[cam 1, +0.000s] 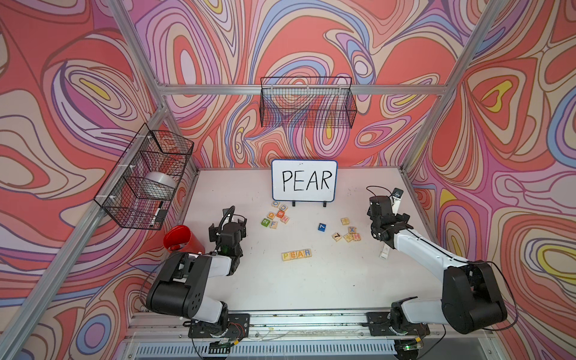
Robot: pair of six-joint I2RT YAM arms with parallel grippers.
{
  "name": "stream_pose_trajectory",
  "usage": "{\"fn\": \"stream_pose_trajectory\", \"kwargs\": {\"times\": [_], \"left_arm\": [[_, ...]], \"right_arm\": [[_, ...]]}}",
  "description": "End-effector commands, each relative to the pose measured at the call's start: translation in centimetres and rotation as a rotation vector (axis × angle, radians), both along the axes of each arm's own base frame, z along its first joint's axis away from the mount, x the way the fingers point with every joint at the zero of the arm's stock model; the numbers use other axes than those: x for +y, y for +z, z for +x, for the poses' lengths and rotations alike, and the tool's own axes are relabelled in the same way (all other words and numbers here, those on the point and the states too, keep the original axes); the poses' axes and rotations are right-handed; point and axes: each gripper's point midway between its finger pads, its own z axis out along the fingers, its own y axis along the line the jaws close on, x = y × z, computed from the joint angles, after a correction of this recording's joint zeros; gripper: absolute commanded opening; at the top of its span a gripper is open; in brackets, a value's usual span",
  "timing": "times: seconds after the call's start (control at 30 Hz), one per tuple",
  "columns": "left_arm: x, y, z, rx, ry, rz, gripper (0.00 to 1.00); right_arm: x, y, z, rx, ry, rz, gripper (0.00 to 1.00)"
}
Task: Spell the uppercase word “pear” with letter blocks
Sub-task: Reset both arms
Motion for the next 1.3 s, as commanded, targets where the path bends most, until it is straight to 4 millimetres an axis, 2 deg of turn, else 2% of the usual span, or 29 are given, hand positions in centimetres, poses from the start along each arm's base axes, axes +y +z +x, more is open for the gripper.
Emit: {"fn": "stream_pose_trajectory", "kwargs": {"times": [0.0,0.13,0.27,0.3,0.37,0.43,0.5,0.57,0.63,0.73,0.8,0.97,1.03,1.07,1.1,1.13,1.27], "left_arm": [[-0.5,2.5,0.5,-0.135,-0.046,-0.006,1.00],[-1.6,2.2,0.7,-0.133,-0.119,-0.004,1.00],[-1.7,1.9,0.5,-0.136,-0.139,-0.027,1.00],[-1.7,1.2,0.5,-0.119,-0.150,-0.041,1.00],[-1.6,1.0,1.4,-0.132,-0.156,-0.029,1.00],[-1.9,0.2,1.4,-0.044,-0.165,-0.060,1.00],[-1.9,0.5,2.0,-0.081,-0.176,-0.046,1.00],[-1.7,0.0,1.8,-0.040,-0.159,-0.059,1.00],[-1.5,0.4,2.1,-0.061,-0.152,-0.059,1.00],[-1.4,0.1,2.0,-0.038,-0.144,-0.064,1.00],[-1.3,0.2,2.1,-0.055,-0.145,-0.056,1.00],[-1.1,0.3,2.1,-0.058,-0.130,-0.055,1.00],[-1.1,0.2,2.1,-0.051,-0.128,-0.060,1.00],[-1.1,0.3,2.1,-0.053,-0.130,-0.058,1.00],[-1.1,0.2,2.1,-0.052,-0.129,-0.057,1.00],[-1.1,0.2,2.1,-0.051,-0.129,-0.059,1.00],[-1.1,0.2,2.2,-0.047,-0.128,-0.062,1.00]], "right_arm": [[-1.2,-1.2,0.0,-0.008,-0.028,-0.039,0.98],[-1.1,-2.1,1.0,-0.004,0.016,-0.056,0.98],[-0.4,-2.0,2.3,-0.063,0.100,-0.059,0.98],[-0.2,-2.0,2.6,-0.076,0.120,-0.054,0.98],[-0.1,-2.2,3.2,-0.091,0.152,-0.056,0.98],[0.2,-2.4,3.8,-0.102,0.182,-0.062,0.98],[0.3,-2.5,4.3,-0.131,0.189,-0.060,0.98],[0.7,-3.0,4.7,-0.132,0.230,-0.065,0.98],[1.2,-3.7,4.8,-0.141,0.268,-0.080,0.98],[1.3,-2.9,4.8,-0.216,0.311,-0.107,0.98],[1.5,-3.9,4.6,-0.221,0.329,-0.094,0.98],[1.8,-4.1,4.7,-0.247,0.381,-0.061,0.98],[2.2,-4.6,4.9,-0.242,0.426,-0.043,0.98],[2.5,-5.7,4.9,-0.220,0.450,-0.029,0.98],[2.3,-5.0,5.2,-0.269,0.441,-0.070,0.98],[2.5,-5.5,5.1,-0.227,0.450,-0.024,0.99],[1.6,-5.7,5.3,-0.235,0.427,-0.014,0.98]]}}
